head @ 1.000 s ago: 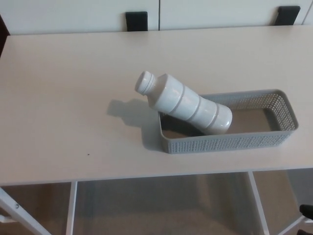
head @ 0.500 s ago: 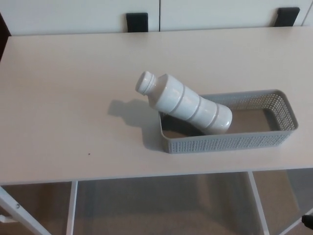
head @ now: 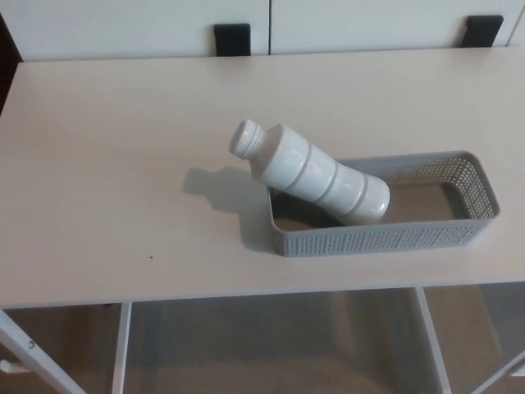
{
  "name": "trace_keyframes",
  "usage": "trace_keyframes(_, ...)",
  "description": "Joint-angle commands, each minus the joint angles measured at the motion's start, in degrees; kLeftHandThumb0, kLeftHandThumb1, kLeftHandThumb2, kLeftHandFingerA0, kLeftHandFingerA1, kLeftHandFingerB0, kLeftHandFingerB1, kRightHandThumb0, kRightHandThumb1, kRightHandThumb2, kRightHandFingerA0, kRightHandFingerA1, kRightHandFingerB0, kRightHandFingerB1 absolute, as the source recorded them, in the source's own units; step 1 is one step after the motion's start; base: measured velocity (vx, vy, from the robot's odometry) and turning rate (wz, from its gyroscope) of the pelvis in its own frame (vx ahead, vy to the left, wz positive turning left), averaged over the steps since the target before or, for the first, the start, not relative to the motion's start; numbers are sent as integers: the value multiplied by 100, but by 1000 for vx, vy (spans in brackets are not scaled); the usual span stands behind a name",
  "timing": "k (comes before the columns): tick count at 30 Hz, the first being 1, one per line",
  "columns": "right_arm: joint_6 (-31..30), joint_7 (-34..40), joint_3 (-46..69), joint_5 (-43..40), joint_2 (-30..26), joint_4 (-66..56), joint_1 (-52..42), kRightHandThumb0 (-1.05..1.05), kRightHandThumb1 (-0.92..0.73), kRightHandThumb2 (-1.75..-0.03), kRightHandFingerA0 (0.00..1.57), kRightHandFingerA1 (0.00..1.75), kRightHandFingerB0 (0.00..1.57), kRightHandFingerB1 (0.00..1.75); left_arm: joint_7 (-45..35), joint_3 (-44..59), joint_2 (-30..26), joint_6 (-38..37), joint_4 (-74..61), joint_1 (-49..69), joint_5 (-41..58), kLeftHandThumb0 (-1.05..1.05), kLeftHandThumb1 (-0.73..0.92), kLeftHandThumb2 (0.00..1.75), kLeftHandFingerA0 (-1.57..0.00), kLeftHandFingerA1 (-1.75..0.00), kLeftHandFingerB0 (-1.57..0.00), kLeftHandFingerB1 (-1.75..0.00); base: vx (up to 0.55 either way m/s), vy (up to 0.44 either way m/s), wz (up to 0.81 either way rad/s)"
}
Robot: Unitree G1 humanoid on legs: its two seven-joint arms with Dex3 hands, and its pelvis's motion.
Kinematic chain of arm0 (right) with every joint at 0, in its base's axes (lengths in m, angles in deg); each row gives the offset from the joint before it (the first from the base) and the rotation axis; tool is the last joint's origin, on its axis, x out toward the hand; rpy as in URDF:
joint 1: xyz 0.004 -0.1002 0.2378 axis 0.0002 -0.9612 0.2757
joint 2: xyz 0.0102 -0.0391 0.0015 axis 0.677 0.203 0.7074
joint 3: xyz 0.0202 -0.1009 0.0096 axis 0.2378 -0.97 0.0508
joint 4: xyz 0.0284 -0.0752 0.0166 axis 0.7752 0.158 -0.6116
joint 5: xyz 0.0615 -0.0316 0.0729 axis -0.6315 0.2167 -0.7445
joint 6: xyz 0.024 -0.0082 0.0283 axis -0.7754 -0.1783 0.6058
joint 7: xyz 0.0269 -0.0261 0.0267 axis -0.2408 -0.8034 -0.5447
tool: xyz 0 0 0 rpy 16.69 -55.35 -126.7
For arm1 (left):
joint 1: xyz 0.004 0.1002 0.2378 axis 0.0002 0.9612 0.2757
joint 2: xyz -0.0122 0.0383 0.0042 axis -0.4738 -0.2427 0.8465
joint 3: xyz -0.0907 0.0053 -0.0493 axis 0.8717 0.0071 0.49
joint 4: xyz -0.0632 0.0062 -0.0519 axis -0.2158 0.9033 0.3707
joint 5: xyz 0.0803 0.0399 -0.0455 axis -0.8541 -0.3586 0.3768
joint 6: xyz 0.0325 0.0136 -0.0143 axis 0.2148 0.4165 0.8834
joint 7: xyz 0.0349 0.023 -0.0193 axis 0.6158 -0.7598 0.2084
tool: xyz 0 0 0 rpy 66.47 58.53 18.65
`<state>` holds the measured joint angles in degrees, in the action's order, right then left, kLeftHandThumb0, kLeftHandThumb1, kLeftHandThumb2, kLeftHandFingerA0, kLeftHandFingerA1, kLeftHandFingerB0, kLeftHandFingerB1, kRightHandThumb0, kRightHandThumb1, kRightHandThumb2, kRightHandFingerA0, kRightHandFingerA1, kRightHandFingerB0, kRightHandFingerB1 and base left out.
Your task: The robot walk up to a desk on which a bottle is kept on the left hand side and a container is kept on the right hand side. The robot uses its left hand to pick up the bottle and places it in the container.
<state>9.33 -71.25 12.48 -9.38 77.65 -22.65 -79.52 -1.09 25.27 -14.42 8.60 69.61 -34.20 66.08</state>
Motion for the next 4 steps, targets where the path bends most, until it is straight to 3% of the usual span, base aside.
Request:
trace_keyframes(1,-773,-649,1026,-1568,62,-467,-795,-34,-59,-57,35,59,41,51,-1178,-1090,-186,-1190,-1925,791,-294,-63,67,61,-26,-36,-28,-30,0,0,0)
trace_keyframes(4,-926,-664,1153,-1755,146,-540,-893,-33,-62,-58,36,56,43,50,-901,-1292,122,-603,-2665,901,-46,-60,68,60,-24,-39,-25,-30,0,0,0)
